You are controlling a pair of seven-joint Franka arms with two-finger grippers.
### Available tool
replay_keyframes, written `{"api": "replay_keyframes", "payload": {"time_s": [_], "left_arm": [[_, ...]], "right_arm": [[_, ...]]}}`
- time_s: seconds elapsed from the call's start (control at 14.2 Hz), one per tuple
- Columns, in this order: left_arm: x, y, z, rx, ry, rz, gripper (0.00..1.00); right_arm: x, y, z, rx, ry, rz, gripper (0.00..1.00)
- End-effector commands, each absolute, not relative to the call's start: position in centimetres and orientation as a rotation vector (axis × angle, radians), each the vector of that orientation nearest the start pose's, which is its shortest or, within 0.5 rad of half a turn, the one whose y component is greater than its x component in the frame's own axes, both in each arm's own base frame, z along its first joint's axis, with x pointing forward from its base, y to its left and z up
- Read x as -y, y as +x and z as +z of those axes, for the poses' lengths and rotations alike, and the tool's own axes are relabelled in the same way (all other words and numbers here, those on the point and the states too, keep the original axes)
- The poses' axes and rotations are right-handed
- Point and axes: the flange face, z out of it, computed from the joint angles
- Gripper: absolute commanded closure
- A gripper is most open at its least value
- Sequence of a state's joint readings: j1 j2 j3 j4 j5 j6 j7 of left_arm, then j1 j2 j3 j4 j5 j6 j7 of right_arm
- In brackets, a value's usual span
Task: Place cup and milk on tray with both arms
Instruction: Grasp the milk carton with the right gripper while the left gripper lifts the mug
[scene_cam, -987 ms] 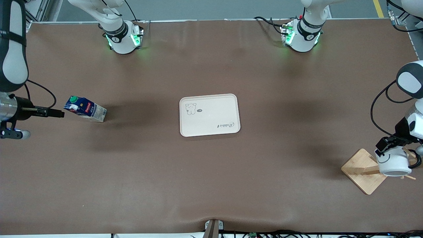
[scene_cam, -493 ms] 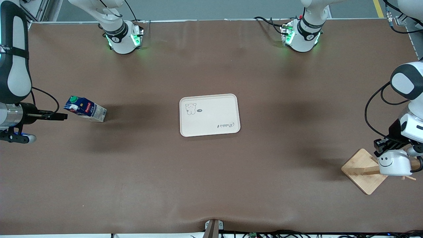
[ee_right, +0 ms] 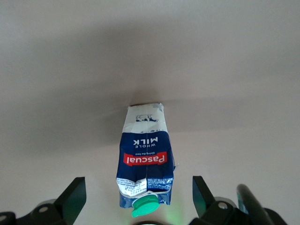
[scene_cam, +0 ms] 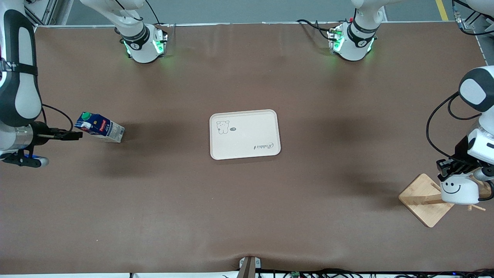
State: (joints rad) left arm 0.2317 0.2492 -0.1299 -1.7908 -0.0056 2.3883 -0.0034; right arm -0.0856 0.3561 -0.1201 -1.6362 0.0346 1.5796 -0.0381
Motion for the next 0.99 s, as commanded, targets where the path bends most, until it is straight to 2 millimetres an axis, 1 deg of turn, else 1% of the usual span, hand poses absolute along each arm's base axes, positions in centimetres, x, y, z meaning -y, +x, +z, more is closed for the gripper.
{"api": "replay_keyframes", "payload": {"time_s": [0.0, 0.07, 0.14, 0.35, 0.56, 0.63, 0.7, 0.78, 0.85, 0.92], "left_arm": [[-6.4, 66.0, 48.7, 0.132, -3.095, -0.545, 1.00], [-5.6, 66.2, 49.5, 0.112, -3.100, -0.536, 1.00], [-5.4, 66.2, 49.8, 0.112, -3.103, -0.527, 1.00], [-4.5, 66.4, 50.6, 0.154, -3.113, -0.516, 1.00], [-4.5, 66.4, 50.9, 0.154, -3.113, -0.516, 1.00], [-4.5, 66.4, 51.0, 0.151, -3.113, -0.513, 1.00], [-4.2, 66.4, 51.0, 0.148, -3.116, -0.509, 1.00], [-3.5, 66.5, 51.0, 0.145, -3.119, -0.509, 1.00], [-3.2, 66.5, 50.8, 0.153, -3.122, -0.504, 1.00], [-3.2, 66.6, 50.6, 0.159, -3.122, -0.499, 1.00]], "right_arm": [[11.2, 58.0, 36.7, -0.251, -2.978, 0.702, 0.00], [11.0, 57.4, 36.3, -0.249, -2.970, 0.727, 0.00], [10.9, 57.0, 35.9, -0.247, -2.963, 0.744, 0.00], [11.2, 56.8, 35.8, -0.248, -2.960, 0.758, 0.00], [11.0, 55.2, 33.8, -0.252, -2.937, 0.820, 0.00], [10.9, 54.9, 33.5, -0.253, -2.936, 0.815, 0.00], [10.9, 54.8, 33.3, -0.252, -2.946, 0.791, 0.26], [11.0, 54.8, 33.1, -0.258, -2.951, 0.773, 0.66], [11.0, 54.9, 33.1, -0.259, -2.953, 0.761, 1.00], [11.3, 55.0, 33.2, -0.272, -2.951, 0.735, 1.00]]}}
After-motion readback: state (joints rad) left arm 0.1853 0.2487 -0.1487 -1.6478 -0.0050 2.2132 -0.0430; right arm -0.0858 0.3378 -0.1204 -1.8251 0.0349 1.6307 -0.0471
